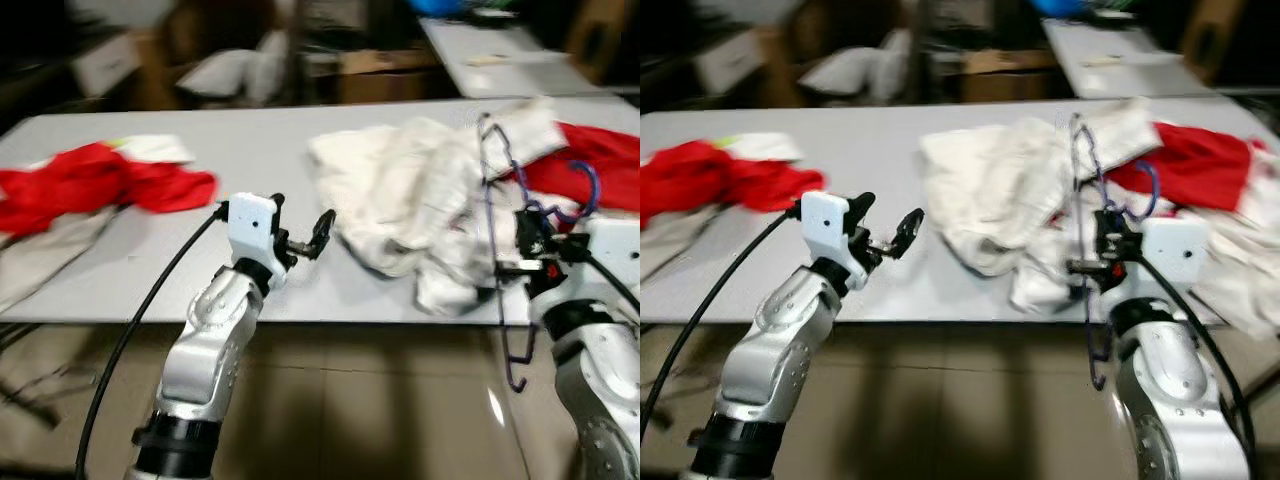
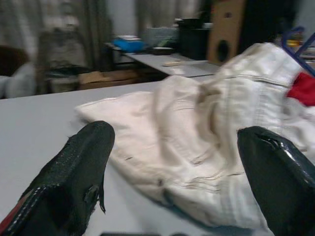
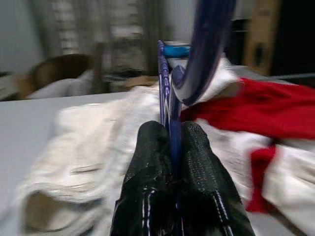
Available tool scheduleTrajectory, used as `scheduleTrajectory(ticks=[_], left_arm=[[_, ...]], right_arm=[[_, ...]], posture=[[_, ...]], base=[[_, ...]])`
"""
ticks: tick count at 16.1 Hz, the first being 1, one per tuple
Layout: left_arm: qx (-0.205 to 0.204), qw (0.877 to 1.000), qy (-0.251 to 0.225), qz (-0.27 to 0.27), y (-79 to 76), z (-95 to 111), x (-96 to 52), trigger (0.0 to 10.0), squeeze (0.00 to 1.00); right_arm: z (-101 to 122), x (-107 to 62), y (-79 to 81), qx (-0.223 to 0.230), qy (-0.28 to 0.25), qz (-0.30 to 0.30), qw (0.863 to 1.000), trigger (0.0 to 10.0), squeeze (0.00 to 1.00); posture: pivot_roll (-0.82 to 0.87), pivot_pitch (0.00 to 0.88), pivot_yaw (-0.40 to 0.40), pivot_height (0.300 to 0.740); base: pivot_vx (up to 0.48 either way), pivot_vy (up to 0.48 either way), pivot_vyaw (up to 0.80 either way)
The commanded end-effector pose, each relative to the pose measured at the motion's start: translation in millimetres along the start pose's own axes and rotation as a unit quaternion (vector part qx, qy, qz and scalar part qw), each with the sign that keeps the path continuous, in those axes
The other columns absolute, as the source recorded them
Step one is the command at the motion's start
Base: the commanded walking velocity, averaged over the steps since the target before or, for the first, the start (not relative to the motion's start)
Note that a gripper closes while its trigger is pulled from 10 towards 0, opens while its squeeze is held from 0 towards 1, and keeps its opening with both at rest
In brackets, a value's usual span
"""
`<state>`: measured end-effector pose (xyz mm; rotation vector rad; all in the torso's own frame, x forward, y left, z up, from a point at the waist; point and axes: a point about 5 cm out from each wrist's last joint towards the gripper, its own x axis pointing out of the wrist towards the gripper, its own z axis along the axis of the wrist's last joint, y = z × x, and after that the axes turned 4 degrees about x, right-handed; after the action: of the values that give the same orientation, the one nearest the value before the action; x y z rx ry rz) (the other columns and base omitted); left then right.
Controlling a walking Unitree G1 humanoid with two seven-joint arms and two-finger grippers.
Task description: Hang hanger
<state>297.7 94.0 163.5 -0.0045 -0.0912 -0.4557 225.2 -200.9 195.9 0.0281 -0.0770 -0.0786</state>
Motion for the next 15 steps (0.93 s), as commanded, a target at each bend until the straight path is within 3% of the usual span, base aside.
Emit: scheduleTrajectory(ticks=[1, 4, 6, 9, 11, 15], left_arm=[[0.004, 1.000, 0.004, 0.010, 6.9, -2, -2.1, 10.0, 0.00], [0.043, 0.999, 0.031, 0.007, 5.8, -10, -3.7, 10.0, 0.00], [0.018, 0.999, 0.027, 0.017, 9.5, -11, -7.1, 10.0, 0.00], [0.021, 0.999, 0.027, 0.013, 8.5, -11, -5.1, 10.0, 0.00], [0.011, 1.000, 0.019, 0.013, 6.5, -11, -4.0, 10.0, 0.00], [0.003, 1.000, 0.017, 0.010, 5.3, -10, -2.5, 10.0, 0.00]], right_arm=[[-3, 0.8, 2.5, 0.007, 0.011, 0.000, 1.000, 10.0, 0.00], [-11, -1.4, 2.4, 0.002, 0.034, 0.005, 0.999, 10.0, 0.00], [-16, -4.7, 2.7, 0.002, 0.049, 0.003, 0.999, 10.0, 0.00], [-14, -3.9, -0.5, 0.003, 0.048, -0.007, 0.999, 10.0, 0.00], [-11, -2.4, -4.4, 0.001, 0.040, -0.014, 0.999, 10.0, 0.00], [-9, -0.9, -5.4, -0.001, 0.038, -0.013, 0.999, 10.0, 0.00]], posture=[[-0.16, 0.000, 0.079, 0.740], [-0.15, 0.000, 0.077, 0.740], [-0.15, 0.000, 0.076, 0.740], [-0.16, 0.000, 0.070, 0.740], [-0.16, 0.000, 0.065, 0.740], [-0.17, 0.000, 0.065, 0.740]], base=[[0.000, 0.480, -0.77], [0.000, 0.000, -0.50], [0.000, 0.000, 0.00], [0.000, 0.000, 0.00], [0.000, 0.000, -0.72], [0.324, 0.000, -0.75]])
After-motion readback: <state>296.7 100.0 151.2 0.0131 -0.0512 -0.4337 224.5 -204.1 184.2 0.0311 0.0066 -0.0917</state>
